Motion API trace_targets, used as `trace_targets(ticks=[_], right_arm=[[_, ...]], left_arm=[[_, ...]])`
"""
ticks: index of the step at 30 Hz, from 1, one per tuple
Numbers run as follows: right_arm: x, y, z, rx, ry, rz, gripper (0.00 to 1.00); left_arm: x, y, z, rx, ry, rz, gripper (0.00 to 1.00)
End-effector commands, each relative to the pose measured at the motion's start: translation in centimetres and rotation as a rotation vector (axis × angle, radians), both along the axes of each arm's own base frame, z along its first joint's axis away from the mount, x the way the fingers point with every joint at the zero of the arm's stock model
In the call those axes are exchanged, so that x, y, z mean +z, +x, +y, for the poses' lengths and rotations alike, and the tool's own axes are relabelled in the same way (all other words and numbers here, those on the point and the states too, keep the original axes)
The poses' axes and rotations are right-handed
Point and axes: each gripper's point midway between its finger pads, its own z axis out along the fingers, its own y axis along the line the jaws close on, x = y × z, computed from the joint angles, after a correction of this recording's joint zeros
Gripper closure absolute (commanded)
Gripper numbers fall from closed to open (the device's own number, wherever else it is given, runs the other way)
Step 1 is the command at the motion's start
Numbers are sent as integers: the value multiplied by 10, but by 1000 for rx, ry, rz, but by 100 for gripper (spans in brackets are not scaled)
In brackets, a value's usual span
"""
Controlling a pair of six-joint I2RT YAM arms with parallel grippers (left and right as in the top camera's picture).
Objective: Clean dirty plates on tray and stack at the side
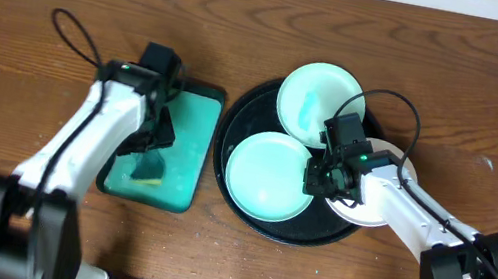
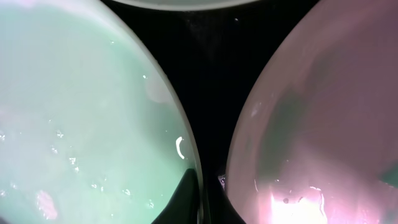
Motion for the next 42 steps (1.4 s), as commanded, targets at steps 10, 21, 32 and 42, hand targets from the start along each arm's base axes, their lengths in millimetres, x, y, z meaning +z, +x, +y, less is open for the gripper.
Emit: trace_targets(ticks=[10,21,32,42], right_arm=[[194,66,64,235,-31,-651,99],[202,90,181,406,-49,-994,99],[273,56,210,492,-447,-1359,99],[301,40,217,482,-523,-1456,99]], left_arm=[[161,-14,1,-10,-108,-574,28],[211,-44,6,-11,-142,-780,21],[207,-41,6,-11,-139,-763,21],[207,-41,6,-11,-140,-763,21]])
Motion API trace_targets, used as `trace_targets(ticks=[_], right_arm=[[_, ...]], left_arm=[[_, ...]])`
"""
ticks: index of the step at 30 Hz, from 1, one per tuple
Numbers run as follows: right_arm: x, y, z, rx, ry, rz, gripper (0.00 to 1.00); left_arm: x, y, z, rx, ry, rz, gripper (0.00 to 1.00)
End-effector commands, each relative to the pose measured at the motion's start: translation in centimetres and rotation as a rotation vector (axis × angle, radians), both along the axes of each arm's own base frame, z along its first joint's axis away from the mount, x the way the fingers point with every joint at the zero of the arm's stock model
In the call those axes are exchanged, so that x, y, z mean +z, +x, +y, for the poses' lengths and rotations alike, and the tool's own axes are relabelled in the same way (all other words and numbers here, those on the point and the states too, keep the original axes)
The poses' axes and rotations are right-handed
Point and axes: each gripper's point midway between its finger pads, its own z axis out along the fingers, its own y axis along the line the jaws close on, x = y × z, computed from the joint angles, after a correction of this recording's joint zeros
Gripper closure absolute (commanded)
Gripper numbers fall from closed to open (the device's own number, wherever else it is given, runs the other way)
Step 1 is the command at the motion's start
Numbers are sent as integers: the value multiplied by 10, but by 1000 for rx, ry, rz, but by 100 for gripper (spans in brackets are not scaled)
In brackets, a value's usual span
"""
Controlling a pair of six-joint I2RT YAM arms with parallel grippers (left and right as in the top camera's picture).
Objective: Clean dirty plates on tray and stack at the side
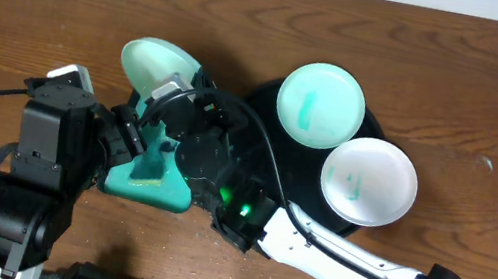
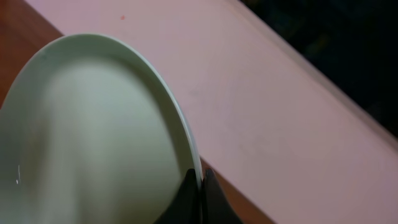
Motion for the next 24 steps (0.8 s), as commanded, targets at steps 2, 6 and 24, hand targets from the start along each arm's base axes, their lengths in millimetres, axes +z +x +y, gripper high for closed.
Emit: trace_targets(ticks=[2,6,24], right_arm=[[23,-7,-8,-35,-29,-50,99],[29,-8,-9,-34,-10,-59,99],[-57,44,-65,-44,558,571,99]], left_arm=[[5,1,1,-1,1,-11,21],[5,1,1,-1,1,-11,21],[5,1,1,-1,1,-11,21]])
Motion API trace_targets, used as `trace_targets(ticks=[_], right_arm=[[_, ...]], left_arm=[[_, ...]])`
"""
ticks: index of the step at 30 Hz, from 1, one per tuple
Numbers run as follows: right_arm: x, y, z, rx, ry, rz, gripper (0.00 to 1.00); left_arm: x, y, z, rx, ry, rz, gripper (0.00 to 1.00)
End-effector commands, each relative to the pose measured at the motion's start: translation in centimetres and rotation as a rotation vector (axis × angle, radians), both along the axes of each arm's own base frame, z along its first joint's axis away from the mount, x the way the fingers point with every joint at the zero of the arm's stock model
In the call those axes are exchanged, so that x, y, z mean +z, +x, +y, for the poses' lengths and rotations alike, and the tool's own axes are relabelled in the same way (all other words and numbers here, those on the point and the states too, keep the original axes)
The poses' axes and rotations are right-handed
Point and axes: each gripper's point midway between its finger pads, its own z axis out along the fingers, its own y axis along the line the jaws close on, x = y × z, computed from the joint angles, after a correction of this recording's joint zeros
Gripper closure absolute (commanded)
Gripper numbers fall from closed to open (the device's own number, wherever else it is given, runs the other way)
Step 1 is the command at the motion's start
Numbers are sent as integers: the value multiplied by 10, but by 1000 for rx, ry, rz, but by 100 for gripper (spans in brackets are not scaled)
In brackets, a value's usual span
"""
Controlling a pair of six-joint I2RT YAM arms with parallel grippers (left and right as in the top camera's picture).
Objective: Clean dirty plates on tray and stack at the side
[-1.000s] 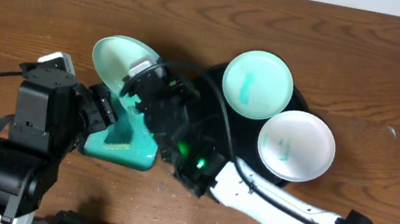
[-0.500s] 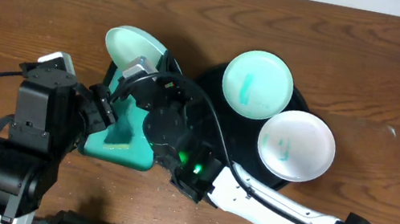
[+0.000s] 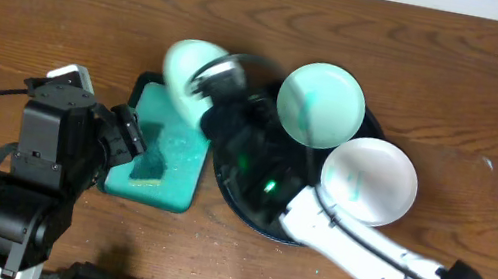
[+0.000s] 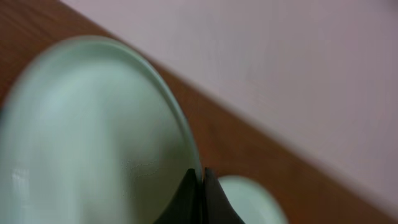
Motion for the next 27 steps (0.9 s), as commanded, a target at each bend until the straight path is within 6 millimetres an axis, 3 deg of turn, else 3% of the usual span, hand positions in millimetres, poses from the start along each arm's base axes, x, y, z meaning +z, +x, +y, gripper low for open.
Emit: trace_targets(ticks=[1,4,5,9,10,11,14,17,19,21,23,27], right_arm=[[11,3,1,92,488,252,99],[33,4,-24,210,672,397,99],[41,8,-44,209,718,423,99],[42,26,-167,-85,824,453,99],[38,27,-196,-165,832,450,99],[31,27,-240,-293,843,447,99],[6,14,-328,-576,857,455,99],[-30,-19,-419,-907,861,486,99],[-53,-40,-464,-1066,892,516,99],[-72,-52,-490,-1167,935,536,99],[-103,-68,-516,-1280,961,594,99],[-152,-84,-519,-1369,958,757,99]], left_arm=[[6,1,1,-1,2,-12,21],[6,1,1,-2,1,-12,21],[6,1,1,-1,2,-12,21],[6,1,1,-1,1,-12,21],[6,1,1,-1,1,-12,21],[6,1,1,-1,1,-12,21],[6,1,1,-1,1,-12,20],[6,1,1,-1,1,-12,21],[6,1,1,-2,1,-12,21],[6,1,1,-1,1,-12,20],[6,1,1,-1,1,-12,20],[6,1,1,-2,1,-12,20]])
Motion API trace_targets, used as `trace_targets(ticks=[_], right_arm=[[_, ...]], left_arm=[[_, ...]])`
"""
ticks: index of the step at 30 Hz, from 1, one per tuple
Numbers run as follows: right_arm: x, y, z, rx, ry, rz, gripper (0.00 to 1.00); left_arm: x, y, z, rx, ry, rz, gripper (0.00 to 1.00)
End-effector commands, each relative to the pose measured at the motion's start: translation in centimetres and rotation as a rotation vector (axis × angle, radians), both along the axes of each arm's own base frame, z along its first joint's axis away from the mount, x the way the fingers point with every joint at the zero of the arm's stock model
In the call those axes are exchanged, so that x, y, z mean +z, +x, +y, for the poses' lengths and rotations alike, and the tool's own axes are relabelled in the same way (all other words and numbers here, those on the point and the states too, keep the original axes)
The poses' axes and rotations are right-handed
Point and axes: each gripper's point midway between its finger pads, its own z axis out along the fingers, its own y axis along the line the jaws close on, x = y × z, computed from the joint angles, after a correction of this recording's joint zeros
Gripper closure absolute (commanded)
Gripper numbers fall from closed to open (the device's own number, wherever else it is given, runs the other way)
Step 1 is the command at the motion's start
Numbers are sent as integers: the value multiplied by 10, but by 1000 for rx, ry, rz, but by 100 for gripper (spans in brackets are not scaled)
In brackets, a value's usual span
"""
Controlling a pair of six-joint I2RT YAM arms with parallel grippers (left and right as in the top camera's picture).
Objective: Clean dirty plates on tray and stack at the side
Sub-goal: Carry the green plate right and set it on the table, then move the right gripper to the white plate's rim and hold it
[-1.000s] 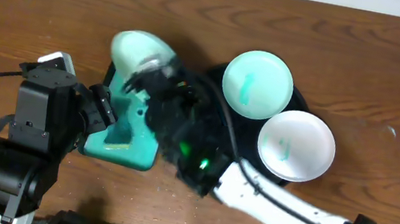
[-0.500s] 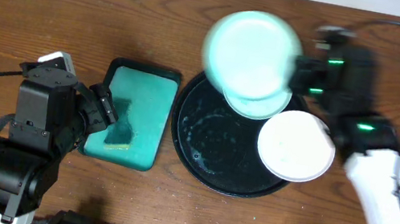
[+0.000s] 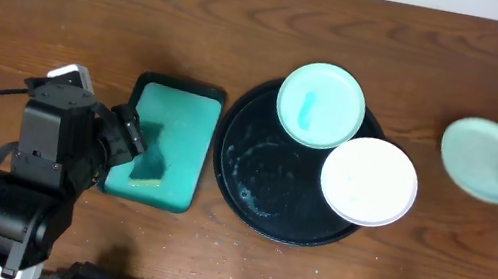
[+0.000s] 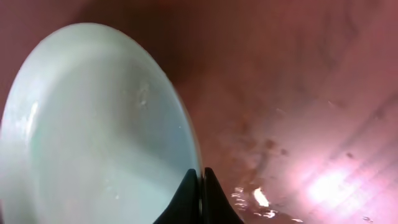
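Note:
My right gripper is shut on the rim of a pale mint plate (image 3: 482, 158) at the far right over bare table; in the right wrist view its fingertips (image 4: 200, 186) pinch the mint plate (image 4: 93, 124), whose face looks clean. On the black round tray (image 3: 260, 197) sit a mint plate with a green smear (image 3: 321, 104) and a plain-looking white plate (image 3: 369, 180). My left gripper (image 3: 131, 135) is at the green rectangular tray (image 3: 186, 139), by a sponge (image 3: 148, 168); its jaws are hidden.
The black tray's bare left half has wet streaks. The left arm's body (image 3: 35, 175) fills the lower left corner. Brown wooden table (image 3: 247, 28) lies all around.
My right gripper, still shut on the mint plate, has gone from above the black tray's left edge to the far right of the table. The white plate's green mark no longer shows.
First my right gripper was at the rim of a mint plate lying on the black tray. Then it held that plate up beside the left gripper over the green tray, then above the black tray's left edge. Now the plate is at the far right.

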Motion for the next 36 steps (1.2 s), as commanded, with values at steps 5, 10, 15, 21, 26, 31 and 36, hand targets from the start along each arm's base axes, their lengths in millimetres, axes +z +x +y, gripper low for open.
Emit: trace_targets(ticks=[5,10,15,21,26,31,36], right_arm=[[-66,-9,28,37,141,198,88],[-49,8,58,197,156,140,45],[-1,29,123,527,200,-29,38],[-6,4,158,630,91,172,20],[-44,-2,190,724,88,202,31],[-58,-11,189,733,50,235,83],[-45,-11,205,765,98,179,99]], left_arm=[[6,0,1,-2,1,-14,20],[6,0,1,-2,1,-14,20],[6,0,1,-2,1,-14,20],[6,0,1,-2,1,-14,20],[6,0,1,-2,1,-14,20],[6,0,1,-2,1,-14,20],[6,0,1,-2,1,-14,20]])
